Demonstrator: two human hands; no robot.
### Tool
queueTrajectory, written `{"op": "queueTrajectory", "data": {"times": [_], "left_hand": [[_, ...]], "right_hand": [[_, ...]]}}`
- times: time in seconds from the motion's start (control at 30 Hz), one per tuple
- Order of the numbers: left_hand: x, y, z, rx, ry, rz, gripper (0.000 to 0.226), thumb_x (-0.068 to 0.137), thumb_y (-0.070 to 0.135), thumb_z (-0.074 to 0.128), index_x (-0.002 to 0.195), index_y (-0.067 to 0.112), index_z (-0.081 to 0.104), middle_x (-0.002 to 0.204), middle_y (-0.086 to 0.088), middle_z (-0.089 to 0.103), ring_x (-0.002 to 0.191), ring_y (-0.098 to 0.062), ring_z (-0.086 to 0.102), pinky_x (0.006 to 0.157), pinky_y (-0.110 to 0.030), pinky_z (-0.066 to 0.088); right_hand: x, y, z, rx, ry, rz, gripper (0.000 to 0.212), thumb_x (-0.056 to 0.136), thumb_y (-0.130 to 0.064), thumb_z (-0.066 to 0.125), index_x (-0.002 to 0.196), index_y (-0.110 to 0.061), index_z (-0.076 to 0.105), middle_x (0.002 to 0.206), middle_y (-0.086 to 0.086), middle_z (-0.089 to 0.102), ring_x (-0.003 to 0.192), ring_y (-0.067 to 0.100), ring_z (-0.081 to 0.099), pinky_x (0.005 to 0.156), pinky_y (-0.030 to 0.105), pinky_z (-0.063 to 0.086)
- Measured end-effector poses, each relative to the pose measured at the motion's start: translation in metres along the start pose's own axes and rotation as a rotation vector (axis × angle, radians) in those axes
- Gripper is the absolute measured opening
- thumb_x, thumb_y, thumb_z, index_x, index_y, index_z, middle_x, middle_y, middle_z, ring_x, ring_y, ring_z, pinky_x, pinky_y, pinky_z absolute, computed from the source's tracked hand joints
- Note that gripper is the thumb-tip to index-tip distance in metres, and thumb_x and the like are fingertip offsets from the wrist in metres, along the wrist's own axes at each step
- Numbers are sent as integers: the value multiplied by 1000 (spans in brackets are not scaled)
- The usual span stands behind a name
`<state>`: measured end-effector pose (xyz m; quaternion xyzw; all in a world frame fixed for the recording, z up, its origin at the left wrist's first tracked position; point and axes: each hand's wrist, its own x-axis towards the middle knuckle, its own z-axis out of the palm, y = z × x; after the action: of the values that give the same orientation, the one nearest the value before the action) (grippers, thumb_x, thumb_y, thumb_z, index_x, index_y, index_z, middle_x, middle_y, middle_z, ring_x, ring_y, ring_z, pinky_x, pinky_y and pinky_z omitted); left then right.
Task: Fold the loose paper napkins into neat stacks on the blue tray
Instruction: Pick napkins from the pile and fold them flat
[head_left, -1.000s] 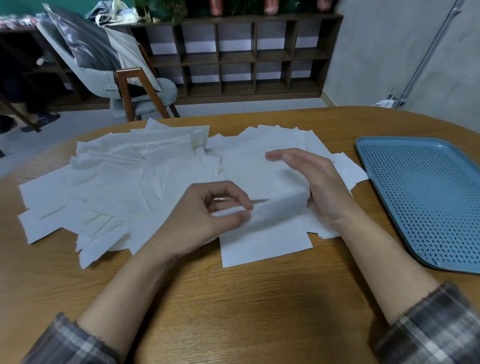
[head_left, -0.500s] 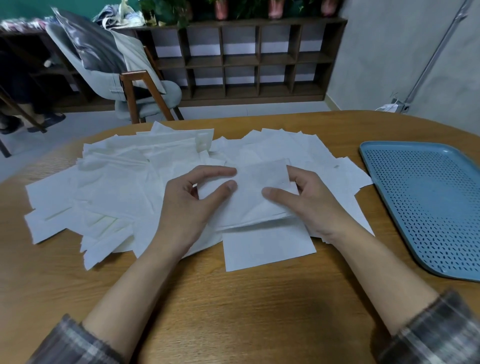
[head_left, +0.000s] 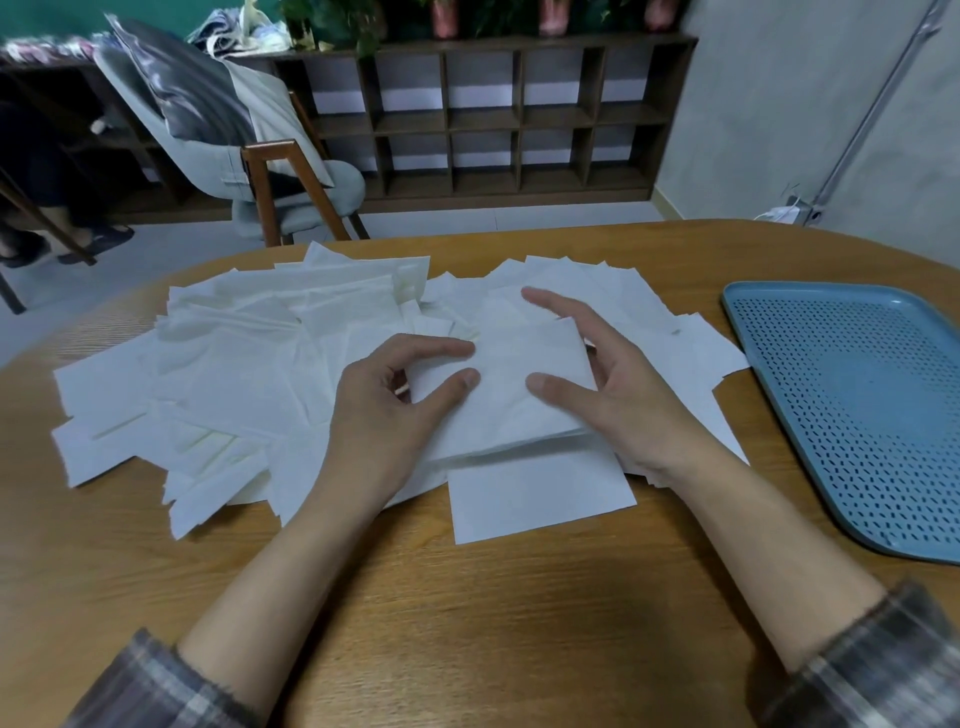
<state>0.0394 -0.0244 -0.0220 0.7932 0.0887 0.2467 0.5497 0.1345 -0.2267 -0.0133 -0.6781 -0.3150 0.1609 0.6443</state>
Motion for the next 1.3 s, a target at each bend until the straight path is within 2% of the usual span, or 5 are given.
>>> {"op": "queueTrajectory", "data": {"times": [0.3,0.47,0.63,0.97,1.3], "left_hand": [[-1,10,-2,-444,-241,-308,46,96,43,74,139,33,61,130,3,74,122,-19,70,108,-49,53],[-4,11,-2,-96,-160,-122,54,98,20,74,143,39,52,90,21,74,77,9,66,70,-9,51],[-6,2,3,78,-153,57,73,93,28,81,151,43,39,138,30,53,127,-1,57,96,-20,52],[-16,-1,9,335,-665,166,30,70,45,96,90,32,79,96,15,70,100,-10,66,81,-16,45],[-15,12,1,91,-590,14,15,85,5,78,80,20,78,83,7,77,83,-10,71,83,-24,54]], "right_hand": [[1,-3,-5,129,8,-58,61,99,-8,69,148,-37,48,143,-14,61,130,13,63,103,32,54],[2,0,-10,-69,-8,-46,33,97,-18,72,129,-25,71,132,-17,68,133,5,57,114,31,43],[3,4,-15,-156,18,-39,31,97,-3,71,122,-21,76,127,-16,74,129,-2,59,108,13,43],[7,12,-17,-217,123,-25,41,95,-1,72,128,-26,74,132,-23,70,131,-7,56,113,19,42],[6,9,-15,-190,97,-1,36,99,-8,70,130,-27,73,135,-23,68,134,-9,52,116,21,39]]}}
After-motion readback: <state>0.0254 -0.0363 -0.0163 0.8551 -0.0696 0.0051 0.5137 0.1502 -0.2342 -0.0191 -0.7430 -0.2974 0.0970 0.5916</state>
